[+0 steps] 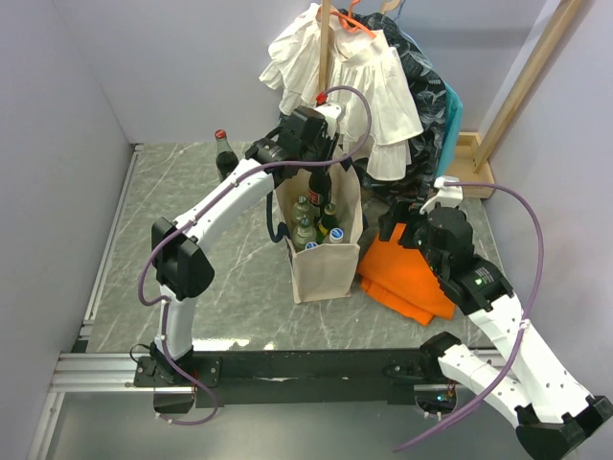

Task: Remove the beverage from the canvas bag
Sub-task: Take out the drink from the canvas bag, then place the drink at the center of the board.

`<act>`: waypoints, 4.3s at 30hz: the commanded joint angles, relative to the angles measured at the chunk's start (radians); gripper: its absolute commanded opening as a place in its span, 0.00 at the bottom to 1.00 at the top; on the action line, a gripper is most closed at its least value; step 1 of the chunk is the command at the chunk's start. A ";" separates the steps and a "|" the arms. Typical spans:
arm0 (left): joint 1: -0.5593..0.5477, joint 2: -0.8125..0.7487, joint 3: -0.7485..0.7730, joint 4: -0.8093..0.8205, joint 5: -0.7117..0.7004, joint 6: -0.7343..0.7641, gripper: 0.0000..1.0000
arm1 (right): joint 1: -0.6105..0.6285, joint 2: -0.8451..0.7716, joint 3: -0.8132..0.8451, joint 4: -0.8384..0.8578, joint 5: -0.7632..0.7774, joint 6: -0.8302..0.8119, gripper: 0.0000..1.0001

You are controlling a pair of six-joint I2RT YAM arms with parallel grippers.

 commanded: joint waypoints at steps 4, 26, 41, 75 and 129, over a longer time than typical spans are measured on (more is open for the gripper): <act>-0.004 -0.128 0.124 0.135 0.001 0.043 0.01 | 0.001 -0.015 0.025 0.012 0.002 -0.006 1.00; -0.016 -0.184 0.172 0.195 -0.018 0.103 0.01 | 0.001 -0.012 0.019 0.015 0.004 -0.009 1.00; -0.030 -0.294 0.132 0.282 -0.021 0.132 0.01 | 0.001 -0.016 0.015 0.020 -0.003 0.001 1.00; -0.042 -0.475 0.086 0.445 -0.097 0.249 0.01 | 0.001 -0.018 0.010 0.018 -0.021 0.002 1.00; 0.180 -0.561 -0.135 0.560 -0.183 0.206 0.01 | 0.003 0.036 -0.008 0.041 -0.047 -0.009 1.00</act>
